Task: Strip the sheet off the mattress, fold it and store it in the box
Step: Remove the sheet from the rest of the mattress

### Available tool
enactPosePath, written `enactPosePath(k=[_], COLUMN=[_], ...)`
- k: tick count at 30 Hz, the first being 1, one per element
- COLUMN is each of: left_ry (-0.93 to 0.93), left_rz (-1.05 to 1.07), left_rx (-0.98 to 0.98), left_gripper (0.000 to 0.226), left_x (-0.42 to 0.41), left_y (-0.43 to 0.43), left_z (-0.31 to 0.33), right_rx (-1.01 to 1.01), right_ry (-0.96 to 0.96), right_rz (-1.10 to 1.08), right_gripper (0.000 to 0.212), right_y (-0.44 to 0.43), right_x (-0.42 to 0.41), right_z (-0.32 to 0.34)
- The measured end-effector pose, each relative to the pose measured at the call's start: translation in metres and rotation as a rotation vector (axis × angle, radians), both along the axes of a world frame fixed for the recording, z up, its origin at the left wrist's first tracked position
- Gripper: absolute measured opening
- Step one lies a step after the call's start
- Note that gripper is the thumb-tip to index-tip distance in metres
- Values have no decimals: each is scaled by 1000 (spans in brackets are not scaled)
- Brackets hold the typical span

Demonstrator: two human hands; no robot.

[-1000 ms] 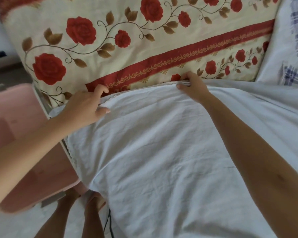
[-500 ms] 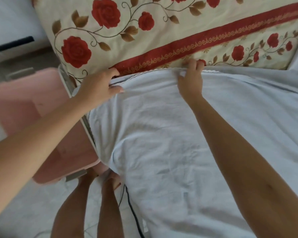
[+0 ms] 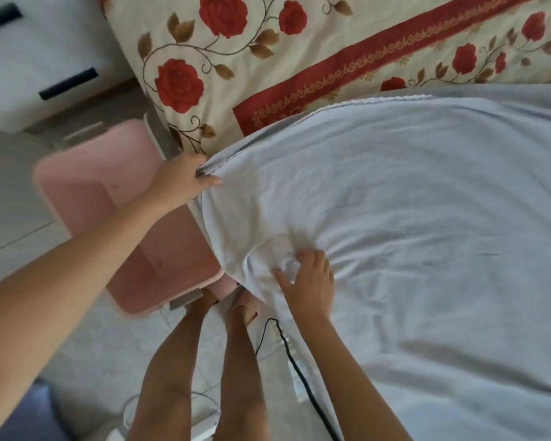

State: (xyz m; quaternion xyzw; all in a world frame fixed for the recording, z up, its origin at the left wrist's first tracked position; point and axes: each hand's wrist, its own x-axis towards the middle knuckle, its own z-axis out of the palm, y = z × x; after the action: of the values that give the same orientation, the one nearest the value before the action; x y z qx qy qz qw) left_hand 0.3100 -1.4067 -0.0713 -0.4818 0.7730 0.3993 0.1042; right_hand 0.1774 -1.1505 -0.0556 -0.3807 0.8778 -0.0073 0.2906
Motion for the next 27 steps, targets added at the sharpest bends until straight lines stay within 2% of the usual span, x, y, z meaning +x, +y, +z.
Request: enactPosePath(k=[4, 10, 15, 17, 19, 20, 22, 24, 27], left_ry=[-11, -81, -160, -183, -187, -140, 25, 164, 132], left_rz=[1, 6, 71, 138, 249, 240, 12, -243, -510], left_rx=[-138, -246, -269, -330, -416, -482, -600, -625, -471], left_gripper=[49, 47, 30, 20, 41, 50, 57, 55, 53], left_x=[2, -4, -13, -16, -20, -22, -28, -31, -33], left_y=[3, 4, 13, 23, 43, 56, 94, 127, 183], left_z=[3, -2, 3, 7, 13, 16, 22, 22, 12], right_rx=[99, 72, 151, 103, -37, -106, -160, -125, 155], right_ry=[-77, -53, -70, 47, 152, 199, 244, 199, 38], right_rz=[-22, 82, -59, -13, 91, 173, 295, 326, 171], right_gripper=[21, 17, 16, 41, 72, 83, 98, 105, 115], right_y=[4, 13, 13, 15, 16, 16, 24, 49, 150], right_x=[-6, -8, -11, 1, 21, 31, 39, 30, 3], right_z=[3, 13, 16, 17, 21, 22, 24, 16, 1])
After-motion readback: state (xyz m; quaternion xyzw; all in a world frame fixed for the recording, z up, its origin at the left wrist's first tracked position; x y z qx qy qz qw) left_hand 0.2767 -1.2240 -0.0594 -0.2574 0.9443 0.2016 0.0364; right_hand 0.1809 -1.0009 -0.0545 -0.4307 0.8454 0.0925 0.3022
